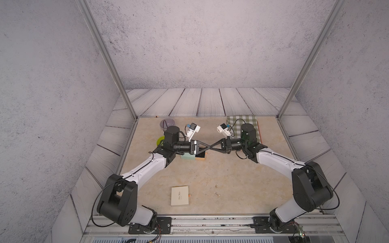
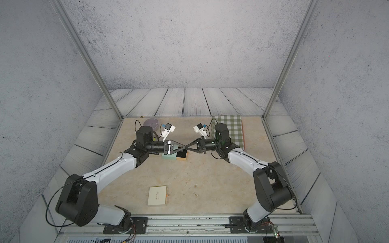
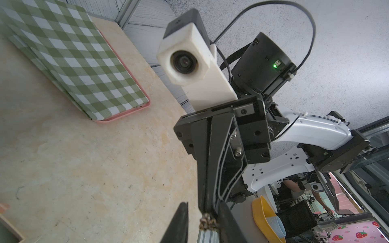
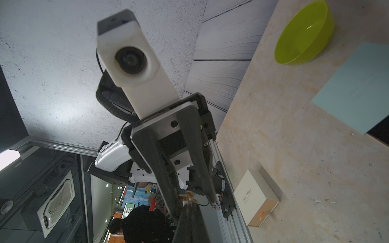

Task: Place the earrings into the drawer-style jewelry box
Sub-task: Pick up the earring from the center of the board, then adjust the jewelry box at the center of the board.

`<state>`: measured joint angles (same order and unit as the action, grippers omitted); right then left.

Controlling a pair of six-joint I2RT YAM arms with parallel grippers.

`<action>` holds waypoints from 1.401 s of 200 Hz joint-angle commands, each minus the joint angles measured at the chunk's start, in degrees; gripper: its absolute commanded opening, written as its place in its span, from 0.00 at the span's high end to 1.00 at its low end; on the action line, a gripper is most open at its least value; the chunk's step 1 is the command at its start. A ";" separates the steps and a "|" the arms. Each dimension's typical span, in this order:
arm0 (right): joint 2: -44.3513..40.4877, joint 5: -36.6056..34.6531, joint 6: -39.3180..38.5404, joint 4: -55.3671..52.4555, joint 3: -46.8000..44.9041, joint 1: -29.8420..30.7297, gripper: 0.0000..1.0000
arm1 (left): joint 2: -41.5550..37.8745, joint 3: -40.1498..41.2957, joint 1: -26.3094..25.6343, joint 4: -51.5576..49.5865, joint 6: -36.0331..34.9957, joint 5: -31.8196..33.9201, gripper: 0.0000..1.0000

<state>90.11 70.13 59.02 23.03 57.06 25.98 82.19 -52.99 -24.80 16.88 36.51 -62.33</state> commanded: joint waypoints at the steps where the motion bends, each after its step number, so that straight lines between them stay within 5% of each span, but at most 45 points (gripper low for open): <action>1: 0.11 -0.44 -1.46 -0.37 1.30 0.17 1.00 | -0.81 -0.67 0.32 -0.17 0.02 -0.34 0.77; 63: 0.42 -1.08 -1.63 -0.76 1.54 0.15 1.00 | -0.76 -0.88 0.54 -1.37 1.06 0.58 0.92; 87: 0.65 -1.31 -1.50 -1.13 1.89 0.15 0.78 | -0.24 -1.20 0.54 -1.46 1.64 0.55 1.00; 101: 0.61 -1.31 -1.74 -1.98 1.92 0.16 0.55 | -0.19 -1.52 0.54 -2.71 1.79 1.13 1.00; 135: -1.96 -4.41 -14.23 -18.98 1.65 -1.96 0.26 | 0.31 -6.83 0.61 -22.03 -4.45 7.01 1.00; 160: -3.21 -16.78 -30.24 -41.10 4.00 -3.05 0.11 | 2.49 -13.08 0.59 -38.80 -9.07 15.30 1.00; 189: -0.83 -32.39 -35.71 -51.24 4.95 -3.04 0.00 | 8.66 -23.60 0.28 -56.82 -11.77 29.06 1.00; 237: 2.30 -43.12 -39.75 -56.41 7.59 -2.82 0.01 | 26.68 -47.39 -1.40 -83.15 -14.37 48.27 1.00; 280: 4.69 -44.46 -37.22 -53.56 7.89 -2.68 0.01 | 45.49 -69.02 -2.24 -98.61 -14.26 51.66 1.00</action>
<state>93.43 28.21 21.61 -30.81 64.16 22.98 119.55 -112.36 -26.30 -66.43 23.33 -15.84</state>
